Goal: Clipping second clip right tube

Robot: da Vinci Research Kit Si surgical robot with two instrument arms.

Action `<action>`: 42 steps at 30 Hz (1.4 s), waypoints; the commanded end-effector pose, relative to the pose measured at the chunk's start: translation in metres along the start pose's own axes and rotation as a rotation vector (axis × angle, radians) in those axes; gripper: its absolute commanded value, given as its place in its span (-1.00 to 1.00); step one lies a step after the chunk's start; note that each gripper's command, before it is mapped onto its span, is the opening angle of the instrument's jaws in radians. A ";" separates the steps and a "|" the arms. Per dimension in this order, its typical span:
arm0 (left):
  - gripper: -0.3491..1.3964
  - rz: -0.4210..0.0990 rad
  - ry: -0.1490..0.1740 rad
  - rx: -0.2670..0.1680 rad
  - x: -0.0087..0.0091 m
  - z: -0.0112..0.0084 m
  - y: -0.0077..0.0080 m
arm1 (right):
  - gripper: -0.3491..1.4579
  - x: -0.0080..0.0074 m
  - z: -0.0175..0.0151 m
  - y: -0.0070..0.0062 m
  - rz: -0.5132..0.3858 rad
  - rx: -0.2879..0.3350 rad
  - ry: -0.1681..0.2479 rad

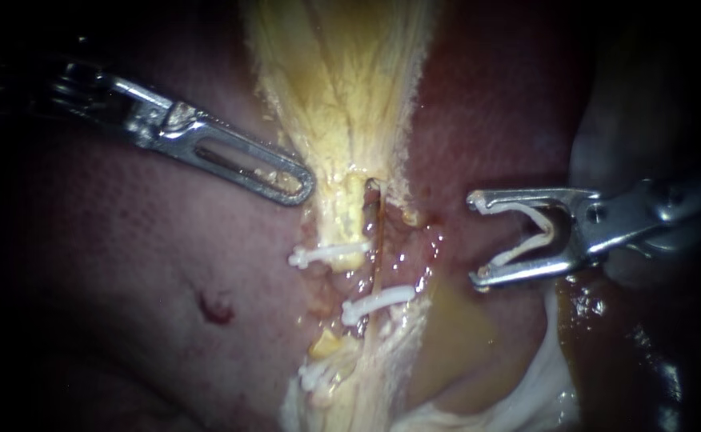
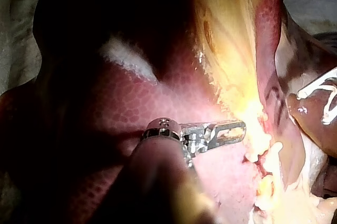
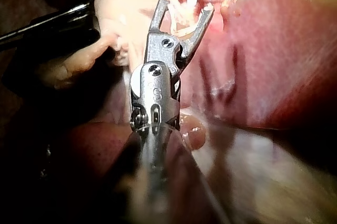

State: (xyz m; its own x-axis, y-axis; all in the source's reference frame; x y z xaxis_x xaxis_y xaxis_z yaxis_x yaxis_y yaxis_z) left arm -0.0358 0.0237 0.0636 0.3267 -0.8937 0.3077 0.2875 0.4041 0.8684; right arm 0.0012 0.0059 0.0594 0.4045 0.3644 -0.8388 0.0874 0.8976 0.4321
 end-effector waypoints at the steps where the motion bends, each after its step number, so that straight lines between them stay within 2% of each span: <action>1: -1.00 0.000 0.000 0.000 0.0000 -0.0001 0.0000 | -0.06 0.0000 0.0000 0.0000 0.000 0.000 0.000; 4: -1.00 -0.001 0.002 0.005 -0.0002 -0.0007 -0.0003 | -0.06 0.0000 0.0000 0.0000 0.000 0.000 0.000; 12: -1.00 -0.025 -0.016 -0.011 -0.0026 -0.0055 -0.0020 | -0.06 0.0000 0.0000 0.0000 0.000 0.000 0.000; 17: -1.00 -0.019 -0.025 -0.021 -0.0029 -0.0074 -0.0026 | -0.06 0.0000 0.0000 0.0000 0.000 0.000 0.000; 23: -1.00 -0.019 -0.025 -0.022 -0.0028 -0.0074 -0.0025 | -0.06 -0.0001 0.0005 -0.0001 -0.001 0.006 0.001; 29: -1.00 -0.019 -0.025 -0.022 -0.0028 -0.0074 -0.0025 | -0.06 -0.0008 0.0025 -0.0005 -0.014 0.025 0.003; 36: -1.00 -0.018 -0.026 -0.023 -0.0027 -0.0073 -0.0025 | -0.06 -0.0021 0.0056 -0.0004 0.083 0.059 0.005; 42: -1.00 -0.018 -0.026 -0.023 -0.0027 -0.0073 -0.0025 | -0.06 -0.0038 0.0082 0.0001 0.191 0.081 0.002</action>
State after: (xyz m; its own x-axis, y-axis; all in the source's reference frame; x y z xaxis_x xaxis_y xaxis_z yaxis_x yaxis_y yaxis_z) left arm -0.0308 0.0265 0.0578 0.2980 -0.9056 0.3019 0.3143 0.3917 0.8647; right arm 0.0074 0.0025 0.0658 0.4200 0.5419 -0.7279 0.0751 0.7786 0.6230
